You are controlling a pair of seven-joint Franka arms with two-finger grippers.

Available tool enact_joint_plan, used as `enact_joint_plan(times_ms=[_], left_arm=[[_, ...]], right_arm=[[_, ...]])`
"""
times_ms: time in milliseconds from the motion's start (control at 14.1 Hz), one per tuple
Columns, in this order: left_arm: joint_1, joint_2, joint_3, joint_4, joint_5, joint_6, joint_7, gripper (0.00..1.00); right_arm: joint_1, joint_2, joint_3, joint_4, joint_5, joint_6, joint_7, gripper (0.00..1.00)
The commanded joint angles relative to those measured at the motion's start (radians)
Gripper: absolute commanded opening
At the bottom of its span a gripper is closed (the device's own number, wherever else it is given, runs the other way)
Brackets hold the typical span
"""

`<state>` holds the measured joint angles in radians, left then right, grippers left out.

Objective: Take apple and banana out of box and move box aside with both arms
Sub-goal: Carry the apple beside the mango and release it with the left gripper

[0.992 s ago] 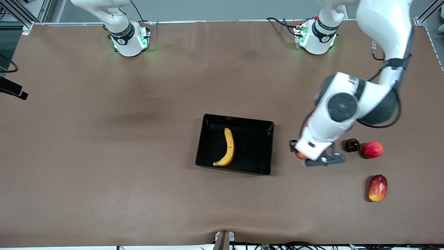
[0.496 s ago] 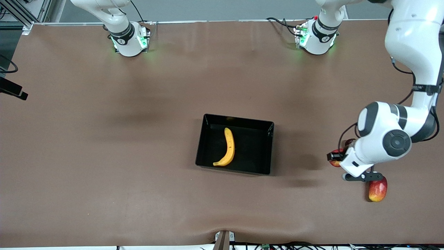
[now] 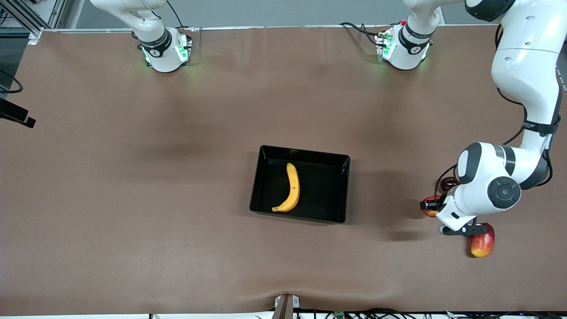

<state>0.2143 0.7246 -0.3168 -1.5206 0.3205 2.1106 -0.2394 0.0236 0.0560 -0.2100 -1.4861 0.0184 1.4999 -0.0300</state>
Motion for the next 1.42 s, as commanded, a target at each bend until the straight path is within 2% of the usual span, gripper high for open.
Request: enact_joint_plan(times_ms=[0,142,212,283,354,425,708,992,1133,1346], left_arm=[[0.0,0.03,0.004,0.0,0.034,0.043,-0.005,0.07],[0.005,0.047,0.004,-0.009,0.034,0.075,-0.012,0.08],[0.004,0.047,0.004,-0.01,0.034,0.077,-0.012,0.12],[0.004,0.047,0.004,-0.013,0.034,0.078,-0.012,0.27],[0.002,0.047,0.004,-0.013,0.034,0.08,-0.011,0.56],[-0.012,0.041,0.005,-0.015,0.038,0.08,-0.008,1.0],[-0.009,-0.019,-0.013,-0.015,0.034,0.062,-0.006,1.0],[-0.012,-0.118,-0.022,-0.023,0.028,-0.035,-0.006,1.0],[-0.01,-0.174,-0.089,-0.021,0.025,-0.084,-0.017,1.0],[-0.013,-0.186,-0.204,-0.018,0.02,-0.092,-0.07,1.0]], right_arm=[[-0.022,0.002,0.012,0.007,0.017,-0.001,-0.01,1.0],[-0.021,0.002,0.012,0.009,0.017,-0.001,-0.01,1.0],[-0.021,0.002,0.012,0.007,0.017,-0.001,-0.01,1.0],[-0.021,0.002,0.012,0.009,0.017,-0.001,-0.01,1.0],[-0.021,0.002,0.012,0.009,0.017,-0.001,-0.01,1.0],[-0.019,0.002,0.012,0.009,0.017,-0.001,-0.01,1.0],[-0.021,0.002,0.012,0.007,0.017,-0.001,-0.01,1.0],[-0.022,0.002,0.012,0.009,0.017,-0.001,-0.01,1.0],[-0.021,0.004,0.012,0.009,0.017,0.0,-0.01,1.0],[-0.022,0.004,0.012,0.009,0.017,0.0,-0.01,1.0]])
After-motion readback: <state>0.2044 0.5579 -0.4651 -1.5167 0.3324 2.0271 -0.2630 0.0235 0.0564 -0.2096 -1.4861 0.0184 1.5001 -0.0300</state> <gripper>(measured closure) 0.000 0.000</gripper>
